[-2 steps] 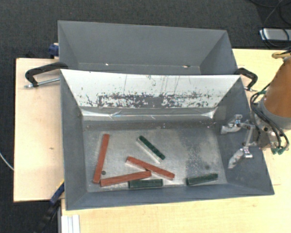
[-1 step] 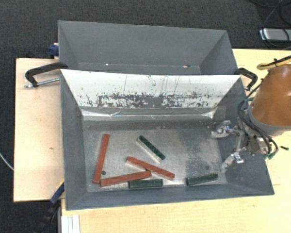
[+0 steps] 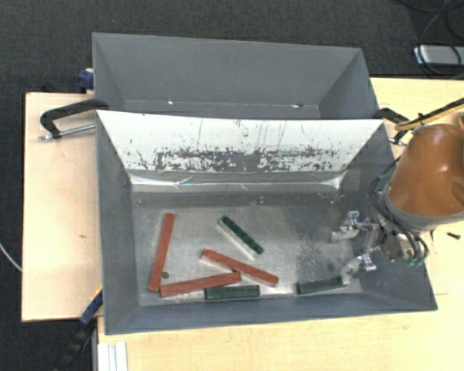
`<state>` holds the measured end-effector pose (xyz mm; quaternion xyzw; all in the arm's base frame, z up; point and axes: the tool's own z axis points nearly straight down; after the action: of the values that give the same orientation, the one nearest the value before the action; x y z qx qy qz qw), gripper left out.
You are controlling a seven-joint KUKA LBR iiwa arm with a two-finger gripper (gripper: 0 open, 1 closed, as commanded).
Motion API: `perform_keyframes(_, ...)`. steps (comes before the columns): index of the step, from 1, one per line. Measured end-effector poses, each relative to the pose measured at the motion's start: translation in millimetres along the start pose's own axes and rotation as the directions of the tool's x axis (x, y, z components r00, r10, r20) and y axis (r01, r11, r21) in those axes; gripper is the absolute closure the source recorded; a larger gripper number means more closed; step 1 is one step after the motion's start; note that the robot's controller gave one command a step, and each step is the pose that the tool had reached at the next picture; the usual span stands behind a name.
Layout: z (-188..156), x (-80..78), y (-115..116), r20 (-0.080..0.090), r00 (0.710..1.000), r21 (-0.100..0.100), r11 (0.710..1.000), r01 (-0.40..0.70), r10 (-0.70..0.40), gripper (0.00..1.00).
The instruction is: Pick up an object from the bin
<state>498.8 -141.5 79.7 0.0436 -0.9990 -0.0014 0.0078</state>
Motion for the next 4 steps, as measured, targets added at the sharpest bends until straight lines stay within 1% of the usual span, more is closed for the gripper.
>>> perform_keyframes(2, 0.2, 0.9, -0.1, -0.003, 1.0, 0.0, 1.0, 0.0, 0.0, 1.0)
perform_keyframes(3, -90.8, -26.9, -11.5, 0.023, 0.955, 0.013, 0.956, 0.294, -0.294, 0.0)
perform_keyframes(4, -92.0, -27.0, -11.7, 0.02, 0.953, 0.011, 0.953, 0.302, -0.302, 0.0)
